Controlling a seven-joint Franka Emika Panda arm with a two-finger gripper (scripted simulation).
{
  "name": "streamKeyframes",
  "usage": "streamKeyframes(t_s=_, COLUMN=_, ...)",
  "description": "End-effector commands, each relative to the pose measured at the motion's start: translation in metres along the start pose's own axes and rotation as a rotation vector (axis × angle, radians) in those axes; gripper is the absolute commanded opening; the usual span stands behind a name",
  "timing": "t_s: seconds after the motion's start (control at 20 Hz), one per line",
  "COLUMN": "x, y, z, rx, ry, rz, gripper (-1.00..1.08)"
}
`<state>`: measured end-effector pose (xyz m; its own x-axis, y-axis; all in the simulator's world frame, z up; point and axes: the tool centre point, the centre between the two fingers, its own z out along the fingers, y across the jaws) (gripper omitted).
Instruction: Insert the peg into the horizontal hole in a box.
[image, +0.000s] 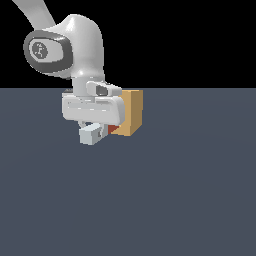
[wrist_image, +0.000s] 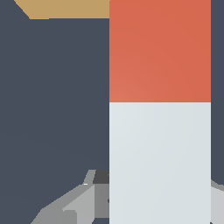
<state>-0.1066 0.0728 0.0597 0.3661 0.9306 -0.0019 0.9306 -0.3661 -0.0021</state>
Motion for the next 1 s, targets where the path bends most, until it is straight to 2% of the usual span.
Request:
streamKeyframes(t_s=0.0, x=0.0, y=0.0, z=0.0, rx=0.0, ry=0.0, rz=0.0, gripper=-1.0)
streamKeyframes(t_s=0.55, x=0.011, y=-0.001, z=-0.002, rx=-0.001, ry=0.002, rz=-0.007, gripper=-1.0)
streamKeyframes(t_s=0.95, x=0.057, y=-0.003, z=-0.003, rx=-0.002, ry=0.003, rz=-0.007, gripper=-1.0)
